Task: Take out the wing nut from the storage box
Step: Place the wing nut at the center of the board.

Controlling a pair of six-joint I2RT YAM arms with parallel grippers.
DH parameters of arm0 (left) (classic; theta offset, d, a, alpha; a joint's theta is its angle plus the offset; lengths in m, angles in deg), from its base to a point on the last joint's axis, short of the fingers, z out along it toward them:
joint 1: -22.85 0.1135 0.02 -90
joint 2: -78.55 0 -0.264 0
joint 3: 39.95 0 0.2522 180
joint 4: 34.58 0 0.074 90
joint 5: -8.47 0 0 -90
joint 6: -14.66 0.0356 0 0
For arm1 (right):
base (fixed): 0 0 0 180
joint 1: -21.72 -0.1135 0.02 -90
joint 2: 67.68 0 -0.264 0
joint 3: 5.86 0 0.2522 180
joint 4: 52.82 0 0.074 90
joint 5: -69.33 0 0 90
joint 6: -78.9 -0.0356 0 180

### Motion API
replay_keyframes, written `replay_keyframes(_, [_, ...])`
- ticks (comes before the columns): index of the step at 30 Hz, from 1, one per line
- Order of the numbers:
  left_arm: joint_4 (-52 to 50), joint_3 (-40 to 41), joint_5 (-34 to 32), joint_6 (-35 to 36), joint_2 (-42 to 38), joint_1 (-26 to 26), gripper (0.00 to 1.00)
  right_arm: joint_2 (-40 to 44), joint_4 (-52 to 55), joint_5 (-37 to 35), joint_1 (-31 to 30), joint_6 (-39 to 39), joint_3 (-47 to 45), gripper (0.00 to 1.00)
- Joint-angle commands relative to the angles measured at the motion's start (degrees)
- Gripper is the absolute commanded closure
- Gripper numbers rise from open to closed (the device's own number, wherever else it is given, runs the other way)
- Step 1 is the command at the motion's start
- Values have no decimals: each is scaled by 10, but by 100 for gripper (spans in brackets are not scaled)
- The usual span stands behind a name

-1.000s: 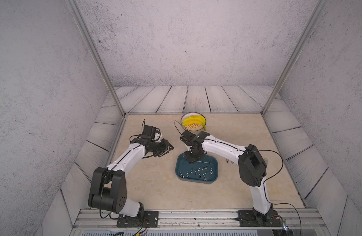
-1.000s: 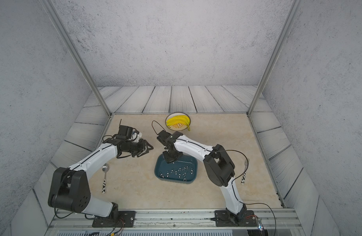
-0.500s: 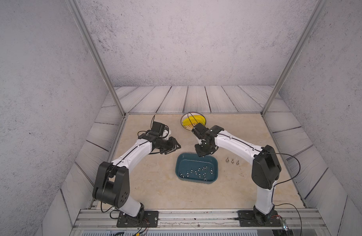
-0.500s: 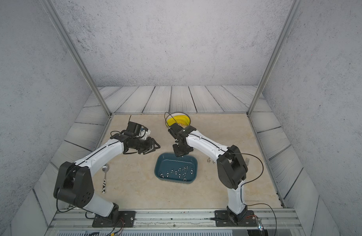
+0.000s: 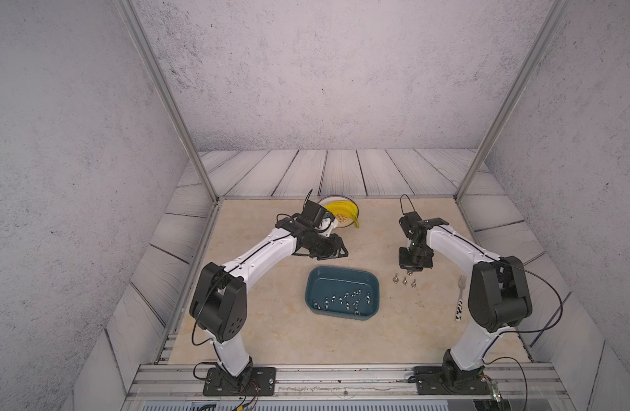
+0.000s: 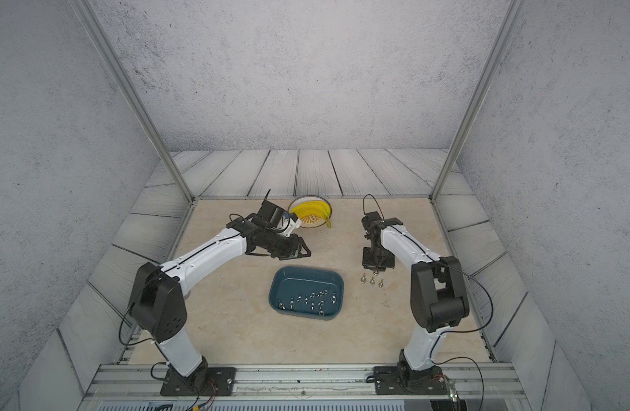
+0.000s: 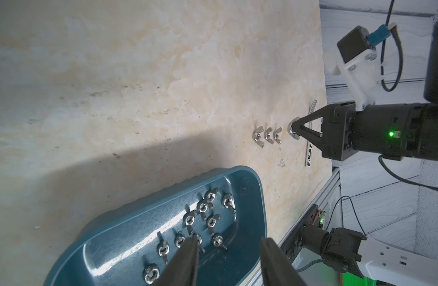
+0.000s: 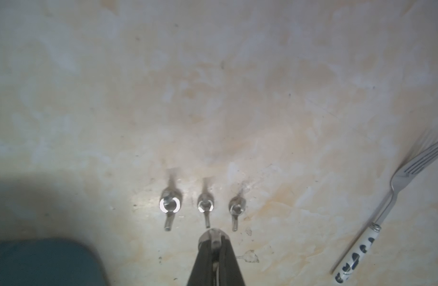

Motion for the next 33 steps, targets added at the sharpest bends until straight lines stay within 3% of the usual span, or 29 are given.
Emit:
replay_keyframes(1, [-24, -18, 8, 14, 12, -4, 52, 4, -14, -4, 35, -15, -22, 100])
replay_keyframes(6, [-24, -18, 7, 17, 16, -5, 52, -3, -16, 2, 73, -14, -44, 100])
replay_keyframes(27, [6, -1, 21, 8, 27, -5, 52, -45, -38, 12, 85, -33, -83, 100])
replay_keyframes(33, [-1, -1, 26, 11, 28, -5, 52, -18, -39, 3, 85, -36, -107, 87])
